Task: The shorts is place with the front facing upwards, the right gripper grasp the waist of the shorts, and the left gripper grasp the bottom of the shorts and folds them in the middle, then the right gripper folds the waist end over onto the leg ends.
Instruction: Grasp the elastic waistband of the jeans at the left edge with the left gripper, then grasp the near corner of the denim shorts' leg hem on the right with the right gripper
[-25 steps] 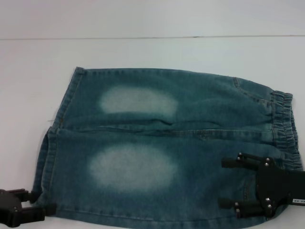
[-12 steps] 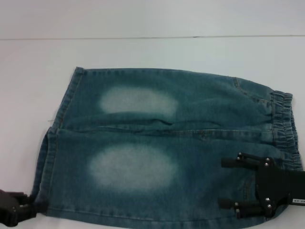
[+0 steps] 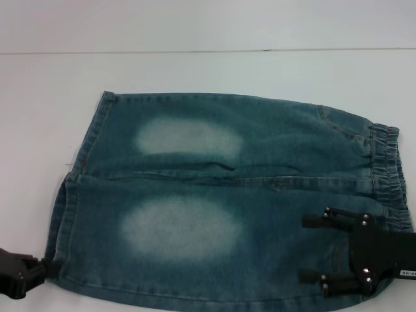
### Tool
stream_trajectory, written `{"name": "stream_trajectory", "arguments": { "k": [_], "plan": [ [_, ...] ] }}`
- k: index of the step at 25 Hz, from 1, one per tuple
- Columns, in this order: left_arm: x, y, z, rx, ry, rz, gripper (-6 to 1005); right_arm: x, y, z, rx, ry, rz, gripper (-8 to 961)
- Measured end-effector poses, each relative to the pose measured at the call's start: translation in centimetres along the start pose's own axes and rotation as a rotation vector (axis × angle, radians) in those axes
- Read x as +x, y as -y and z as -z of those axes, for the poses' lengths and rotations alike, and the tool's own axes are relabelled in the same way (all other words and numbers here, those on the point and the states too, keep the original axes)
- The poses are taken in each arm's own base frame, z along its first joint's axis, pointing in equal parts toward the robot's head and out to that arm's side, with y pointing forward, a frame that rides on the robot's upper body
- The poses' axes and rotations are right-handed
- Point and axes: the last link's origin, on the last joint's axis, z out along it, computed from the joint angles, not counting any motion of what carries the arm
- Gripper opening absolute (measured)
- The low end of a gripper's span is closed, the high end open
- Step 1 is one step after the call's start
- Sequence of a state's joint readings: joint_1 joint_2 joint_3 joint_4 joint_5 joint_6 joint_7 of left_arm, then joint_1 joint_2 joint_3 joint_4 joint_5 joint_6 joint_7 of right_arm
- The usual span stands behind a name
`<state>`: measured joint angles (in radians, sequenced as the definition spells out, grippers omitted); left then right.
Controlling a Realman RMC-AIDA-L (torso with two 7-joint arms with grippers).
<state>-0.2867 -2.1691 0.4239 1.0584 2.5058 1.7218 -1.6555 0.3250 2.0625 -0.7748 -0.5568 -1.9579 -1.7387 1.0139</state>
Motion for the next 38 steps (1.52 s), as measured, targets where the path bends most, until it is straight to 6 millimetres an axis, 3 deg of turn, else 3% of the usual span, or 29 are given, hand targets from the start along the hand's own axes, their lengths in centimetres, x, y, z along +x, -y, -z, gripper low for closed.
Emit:
{"name": "stream_trajectory", "arguments": {
  "k": [6,14,18,23,32,38],
  "plan": [
    [0.3,-0.4,-0.4,-0.033,-0.008,0.015,49,-0.8,0.7,1.6,0.055,0.058,-0.132,955],
    [1.5,-1.3,-2.2,-0.108,0.015,0.002,49,-2.7,2.2,7.5,0.158,0.199,-0.527,955],
    [1.9,-1.2,-2.6,-0.111,0.008,0.002,49,-3.2,2.4,10.0,0.136,0.148,-0.787,955],
    [2.5,-1.1,-2.5,-0.107,-0.012,0.013,48,-3.6,3.0,12.1,0.182,0.038,-0.916,955],
    [2.9,-1.0,-2.3,-0.094,-0.009,0.000,48,-3.4,5.4,12.1,0.298,-0.331,-1.053,955],
    [2.8,-1.0,-2.4,-0.094,-0.006,0.001,48,-3.3,5.5,11.5,0.290,-0.387,-1.061,955]
  ]
}}
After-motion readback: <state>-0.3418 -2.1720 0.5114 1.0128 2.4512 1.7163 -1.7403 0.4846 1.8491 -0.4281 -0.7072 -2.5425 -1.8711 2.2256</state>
